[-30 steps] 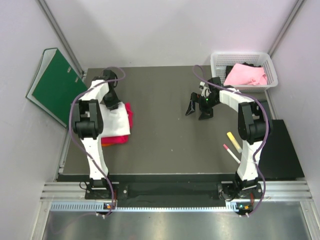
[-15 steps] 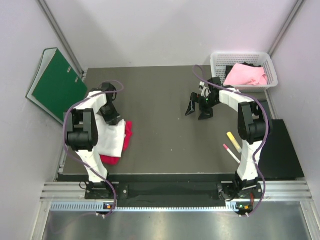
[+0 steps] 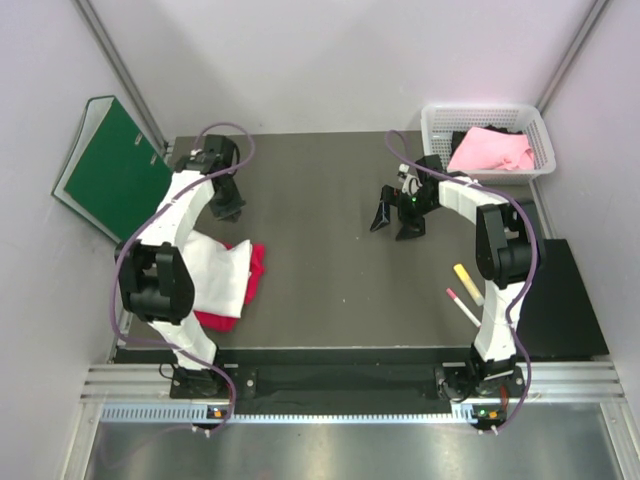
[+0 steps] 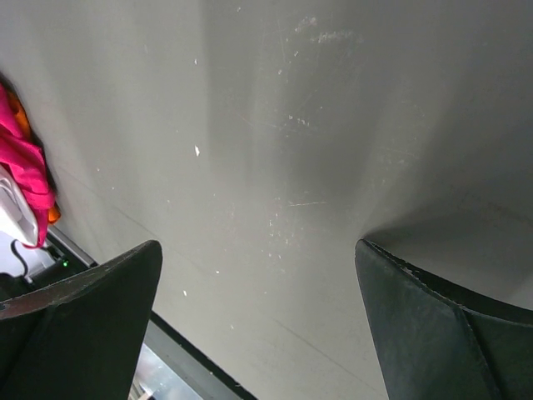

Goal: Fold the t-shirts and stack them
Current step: Put the neatly folded tshirt into the corner of the board with the left arm

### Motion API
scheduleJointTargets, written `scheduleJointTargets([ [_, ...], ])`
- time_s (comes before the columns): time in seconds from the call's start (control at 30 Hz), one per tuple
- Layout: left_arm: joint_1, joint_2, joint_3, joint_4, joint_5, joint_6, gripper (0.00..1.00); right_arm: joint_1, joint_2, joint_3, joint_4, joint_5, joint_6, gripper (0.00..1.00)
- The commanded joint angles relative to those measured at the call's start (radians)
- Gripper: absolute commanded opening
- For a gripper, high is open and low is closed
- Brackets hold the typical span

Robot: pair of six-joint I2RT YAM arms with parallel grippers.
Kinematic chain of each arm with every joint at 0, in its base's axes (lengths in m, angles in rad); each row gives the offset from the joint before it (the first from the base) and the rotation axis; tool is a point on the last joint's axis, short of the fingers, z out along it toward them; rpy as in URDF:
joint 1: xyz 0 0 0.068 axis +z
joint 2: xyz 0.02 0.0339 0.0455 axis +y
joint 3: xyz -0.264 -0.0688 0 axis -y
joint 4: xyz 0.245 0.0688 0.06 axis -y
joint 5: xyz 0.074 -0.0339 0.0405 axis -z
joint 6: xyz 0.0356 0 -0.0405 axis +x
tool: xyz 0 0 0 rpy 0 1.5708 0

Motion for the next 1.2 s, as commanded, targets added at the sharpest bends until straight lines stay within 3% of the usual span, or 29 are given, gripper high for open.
scheduleJointTargets([
  [0.0,-0.096,0.014,0.022,-0.007,0.032,0.036,0.0,0.002,-0.002,-0.023,0.018,0.016,-0.014,1.0],
  [0.17,-0.167,0.034,-0.048,0.01,0.061,0.001,0.0,0.002,-0.007,-0.029,0.02,0.019,-0.014,1.0],
  [0.77,-0.173,0.158,-0.297,0.101,0.142,-0.007,0.0,0.001,-0.007,-0.041,0.026,0.014,-0.017,1.0],
  [1.0,-0.138,0.198,-0.311,0.105,0.108,-0.036,0.0,0.002,-0.011,-0.046,0.026,0.011,-0.017,1.0],
  [1.17,-0.05,0.174,-0.349,0.079,0.065,-0.03,0.0,0.001,-0.011,-0.049,0.025,0.011,-0.02,1.0],
])
